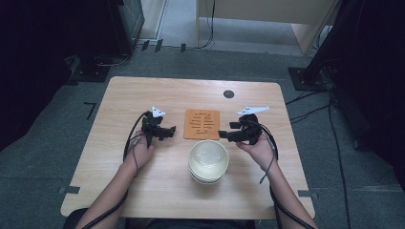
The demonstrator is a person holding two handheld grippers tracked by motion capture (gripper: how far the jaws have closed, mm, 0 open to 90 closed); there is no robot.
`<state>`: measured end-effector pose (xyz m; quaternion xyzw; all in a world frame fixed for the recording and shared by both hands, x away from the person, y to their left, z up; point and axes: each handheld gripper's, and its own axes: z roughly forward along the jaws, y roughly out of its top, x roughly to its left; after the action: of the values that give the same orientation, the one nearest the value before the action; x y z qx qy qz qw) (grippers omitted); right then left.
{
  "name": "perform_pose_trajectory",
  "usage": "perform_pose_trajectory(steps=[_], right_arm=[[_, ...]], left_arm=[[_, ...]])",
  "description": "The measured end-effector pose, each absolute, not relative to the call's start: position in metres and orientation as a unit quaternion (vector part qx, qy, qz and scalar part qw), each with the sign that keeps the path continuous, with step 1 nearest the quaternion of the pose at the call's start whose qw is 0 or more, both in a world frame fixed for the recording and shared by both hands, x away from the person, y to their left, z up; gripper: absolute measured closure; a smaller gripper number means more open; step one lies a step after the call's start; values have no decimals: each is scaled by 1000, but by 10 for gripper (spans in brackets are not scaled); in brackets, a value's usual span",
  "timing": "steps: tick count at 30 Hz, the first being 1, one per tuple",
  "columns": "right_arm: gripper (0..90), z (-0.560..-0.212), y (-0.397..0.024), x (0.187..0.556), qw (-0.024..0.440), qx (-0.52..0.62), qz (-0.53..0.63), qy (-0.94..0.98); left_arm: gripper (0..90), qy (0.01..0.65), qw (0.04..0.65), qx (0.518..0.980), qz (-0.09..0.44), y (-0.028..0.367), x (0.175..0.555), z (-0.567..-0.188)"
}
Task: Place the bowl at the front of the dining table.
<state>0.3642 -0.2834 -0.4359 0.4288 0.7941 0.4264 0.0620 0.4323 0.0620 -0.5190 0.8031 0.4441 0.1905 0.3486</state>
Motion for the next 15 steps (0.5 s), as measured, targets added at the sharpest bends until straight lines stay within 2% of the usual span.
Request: perform_pose_trajectory(steps=[15], right_arm=[[311,-426,-275,359,60,409,430,802]], left_arm=[[122,445,349,803,191,62,432,-519]])
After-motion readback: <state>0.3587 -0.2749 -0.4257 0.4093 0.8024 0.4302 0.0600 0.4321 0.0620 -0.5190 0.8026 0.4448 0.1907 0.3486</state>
